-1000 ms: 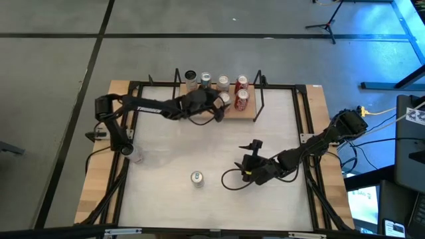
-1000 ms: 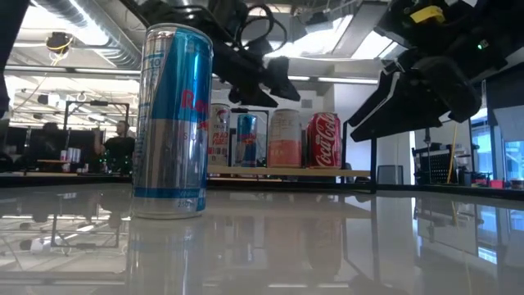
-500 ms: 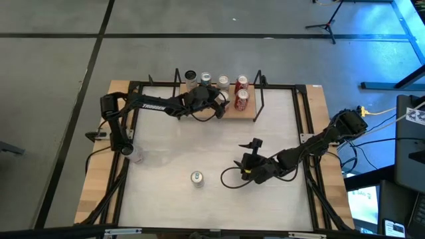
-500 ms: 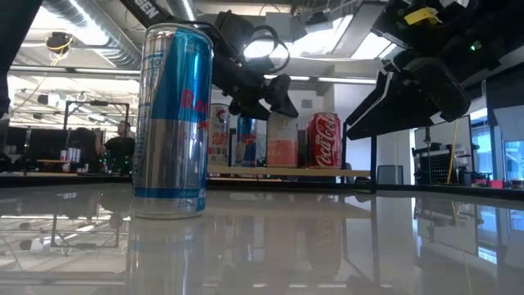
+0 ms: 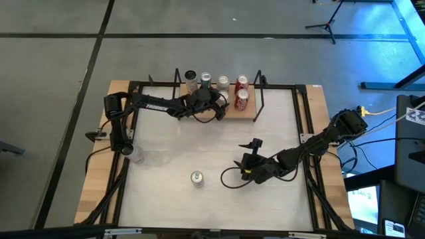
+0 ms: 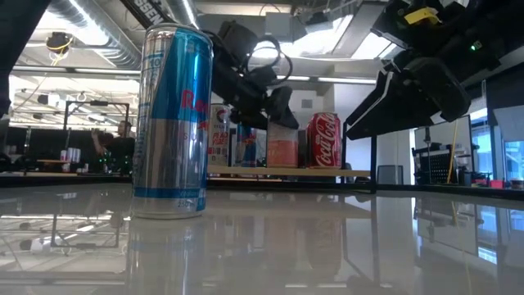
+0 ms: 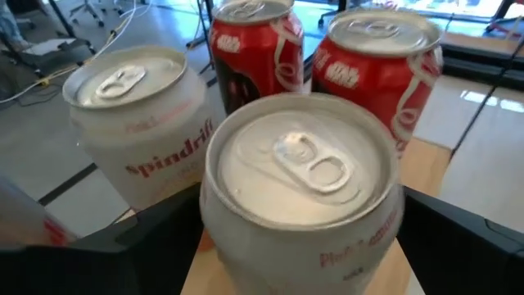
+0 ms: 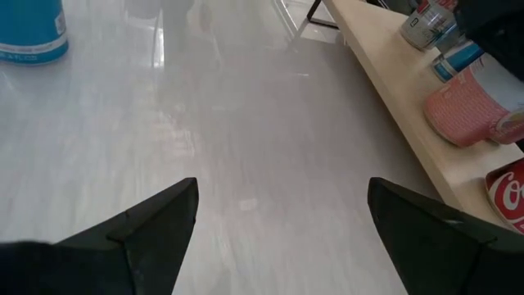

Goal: Place canned beverage on shelf
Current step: Put the pink soda can align with the other pink soda can on the shelf

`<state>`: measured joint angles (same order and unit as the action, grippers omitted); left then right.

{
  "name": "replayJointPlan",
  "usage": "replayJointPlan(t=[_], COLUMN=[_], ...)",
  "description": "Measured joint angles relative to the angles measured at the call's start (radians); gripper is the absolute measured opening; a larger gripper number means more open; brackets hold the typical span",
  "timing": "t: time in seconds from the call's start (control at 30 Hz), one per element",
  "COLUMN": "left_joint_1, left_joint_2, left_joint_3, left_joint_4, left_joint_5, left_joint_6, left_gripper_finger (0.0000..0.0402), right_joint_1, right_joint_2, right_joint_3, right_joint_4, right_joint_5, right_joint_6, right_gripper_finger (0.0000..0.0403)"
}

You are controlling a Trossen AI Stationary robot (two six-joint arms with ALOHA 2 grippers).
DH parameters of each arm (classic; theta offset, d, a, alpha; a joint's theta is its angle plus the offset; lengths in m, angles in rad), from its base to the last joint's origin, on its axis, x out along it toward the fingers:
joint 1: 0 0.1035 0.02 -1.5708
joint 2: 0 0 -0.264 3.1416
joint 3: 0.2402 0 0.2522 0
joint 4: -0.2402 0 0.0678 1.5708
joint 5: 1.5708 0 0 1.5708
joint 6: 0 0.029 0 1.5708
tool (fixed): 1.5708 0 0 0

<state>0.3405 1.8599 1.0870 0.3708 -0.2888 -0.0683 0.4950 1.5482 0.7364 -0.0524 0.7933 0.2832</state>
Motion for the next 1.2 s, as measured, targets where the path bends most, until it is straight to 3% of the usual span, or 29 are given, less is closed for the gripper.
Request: replayJointPlan(t=[0.33,0.77,0.9,1.2], left_joint_1=[-0.011,-0.135,-0.185,-0.241], left_joint_2=[0.0,-0.117,-0.149,-0.156], left_joint_3=[0.0,-0.001,-0.001,-0.046], left_joint_4=[0.004,-0.112,-0.186,-0.248], left_joint_5=[0.082,0.19,0.308,0.701], left_joint_6=[0.001,0.076,0.139,0.38], left_gripper_finger=[0.0261,0.0261,0.0262,0.0264], right_joint_1=[0.0,0.0,0.003,0.104], right_joint_2=[0.0,0.0,-0.003,-0.084], right_joint_3=[0.0,0.0,0.0,0.001], right_joint_4=[0.0,-0.003,-0.002,-0.042], right_joint_5=[0.0,0.0,-0.022,-0.107], right_joint_6=[0.0,-0.002,-0.006,0.028], right_gripper_finger=[0.0351,0.0351,0.0351,0.0351])
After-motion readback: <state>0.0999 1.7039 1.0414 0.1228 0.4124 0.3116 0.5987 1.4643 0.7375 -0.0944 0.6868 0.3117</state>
